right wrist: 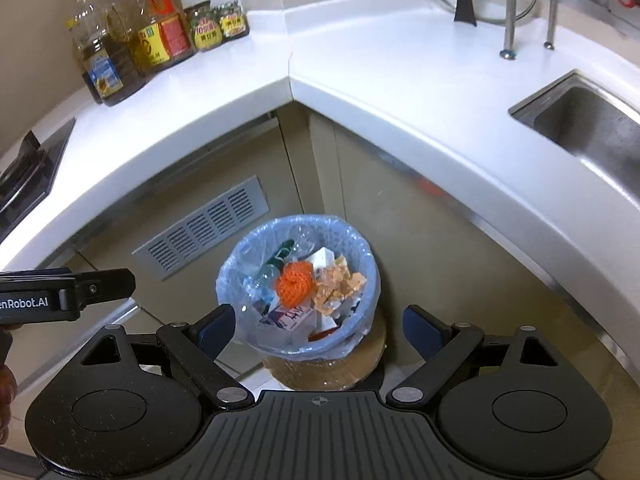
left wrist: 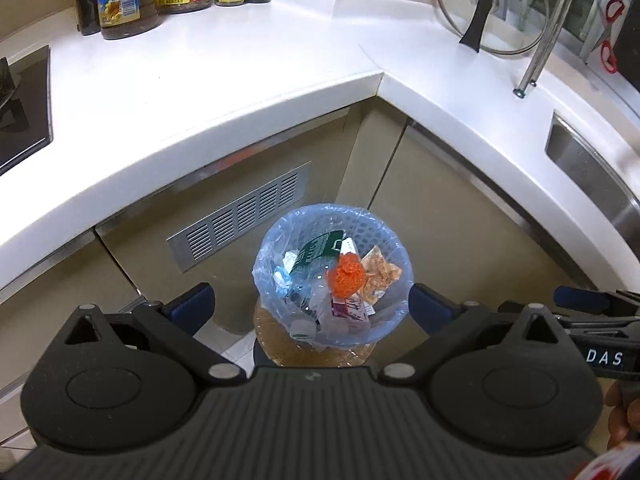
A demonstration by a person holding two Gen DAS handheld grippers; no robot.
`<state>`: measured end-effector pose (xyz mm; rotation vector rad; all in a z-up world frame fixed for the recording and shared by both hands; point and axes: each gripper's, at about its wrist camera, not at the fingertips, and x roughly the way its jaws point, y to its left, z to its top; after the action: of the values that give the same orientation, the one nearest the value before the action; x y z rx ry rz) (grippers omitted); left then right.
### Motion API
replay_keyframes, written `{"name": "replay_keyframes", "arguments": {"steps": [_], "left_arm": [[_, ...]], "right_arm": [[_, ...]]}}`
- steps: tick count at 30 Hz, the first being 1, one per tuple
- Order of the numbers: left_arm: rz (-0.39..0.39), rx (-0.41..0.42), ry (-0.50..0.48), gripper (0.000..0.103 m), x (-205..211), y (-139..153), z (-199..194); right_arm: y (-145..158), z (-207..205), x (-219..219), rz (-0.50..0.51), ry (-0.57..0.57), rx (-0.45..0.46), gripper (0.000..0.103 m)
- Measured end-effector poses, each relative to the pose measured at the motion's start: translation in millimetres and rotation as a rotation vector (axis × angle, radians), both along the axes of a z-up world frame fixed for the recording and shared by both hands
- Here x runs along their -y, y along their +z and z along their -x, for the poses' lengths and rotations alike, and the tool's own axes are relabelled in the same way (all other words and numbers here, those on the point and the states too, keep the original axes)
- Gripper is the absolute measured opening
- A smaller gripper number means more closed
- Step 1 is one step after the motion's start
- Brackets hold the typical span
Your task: Collect trash
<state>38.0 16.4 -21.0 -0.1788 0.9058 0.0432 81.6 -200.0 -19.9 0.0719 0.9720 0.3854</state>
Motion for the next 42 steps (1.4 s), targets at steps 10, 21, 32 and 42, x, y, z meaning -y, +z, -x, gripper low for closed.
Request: {"name": "replay_keyframes", "arguments": {"steps": [10,21,32,42], "left_arm": [[-0.017,0.031,-0.022,0.102,-4,10,2],[-0.034,0.067,-0.006,0.102,-7,23,0],[-0.041,0.089,-0.009,0.102,-6,29,-2],[-0.046,0.097,-0.015,0.102,-5,31,-3]], "right_arm": [[23,6,-2,0.002,-0.043,0.076,0.090],[39,-3,-2,-0.012,-0.032,0.130,0.090],[44,-10,4,-0.016,-0.020,0.149,0.090],[45,-14,7,-0.015,-0.017,0.158,0.090]]}}
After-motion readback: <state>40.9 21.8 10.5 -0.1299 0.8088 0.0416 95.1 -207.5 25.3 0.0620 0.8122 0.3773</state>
